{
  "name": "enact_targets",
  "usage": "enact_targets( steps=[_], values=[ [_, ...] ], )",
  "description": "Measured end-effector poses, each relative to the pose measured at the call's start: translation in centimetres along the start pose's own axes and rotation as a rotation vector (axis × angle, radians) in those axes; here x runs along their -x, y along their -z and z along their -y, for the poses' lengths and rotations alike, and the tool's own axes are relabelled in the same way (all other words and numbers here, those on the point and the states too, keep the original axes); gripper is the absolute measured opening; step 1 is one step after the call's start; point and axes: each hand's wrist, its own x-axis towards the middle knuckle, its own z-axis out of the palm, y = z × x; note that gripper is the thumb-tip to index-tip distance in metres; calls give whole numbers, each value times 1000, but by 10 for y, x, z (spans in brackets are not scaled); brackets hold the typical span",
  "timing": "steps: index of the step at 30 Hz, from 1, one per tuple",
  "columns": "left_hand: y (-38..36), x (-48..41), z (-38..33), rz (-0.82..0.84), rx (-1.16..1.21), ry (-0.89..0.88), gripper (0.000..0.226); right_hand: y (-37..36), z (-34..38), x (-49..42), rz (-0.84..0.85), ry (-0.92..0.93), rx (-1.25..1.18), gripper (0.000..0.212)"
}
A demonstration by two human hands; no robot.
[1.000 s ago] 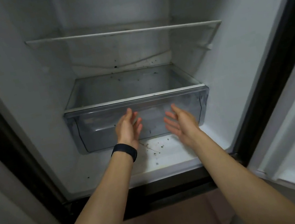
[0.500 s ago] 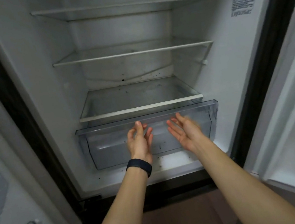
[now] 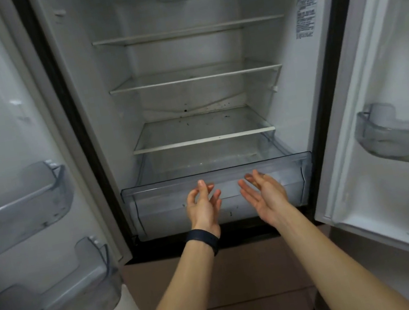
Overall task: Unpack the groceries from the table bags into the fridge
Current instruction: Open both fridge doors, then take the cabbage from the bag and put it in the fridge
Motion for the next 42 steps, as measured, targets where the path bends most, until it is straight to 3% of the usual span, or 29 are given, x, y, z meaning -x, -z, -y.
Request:
enact_targets(
  steps=[7,10,13,17,21,28,33,42],
  values=[
    [28,41,-8,19,-159,36,18,19,-10,29,58,-23,155,21],
    [60,73,-11,9,-455,-127,17,33,-26,55,78,16,336,25],
    [113,111,-2,7,-896,-336,22,51,-56,88,153,77,539,12],
    [200,163,10,-40,-1313,-403,35,73,-114,147,374,291,923,10],
    [294,228,3,-232,-1536,-308,37,71,-183,220,685,355,1208,15],
    [457,392,-39,-657,-1643,-145,36,18,-310,373,1266,552,1463,31],
    [561,541,-78,-949,-1583,-16,36,-23,-387,520,1577,698,1419,36],
    [722,798,-146,-1301,-1521,59,39,-69,-498,797,1858,761,1178,34]
  ],
)
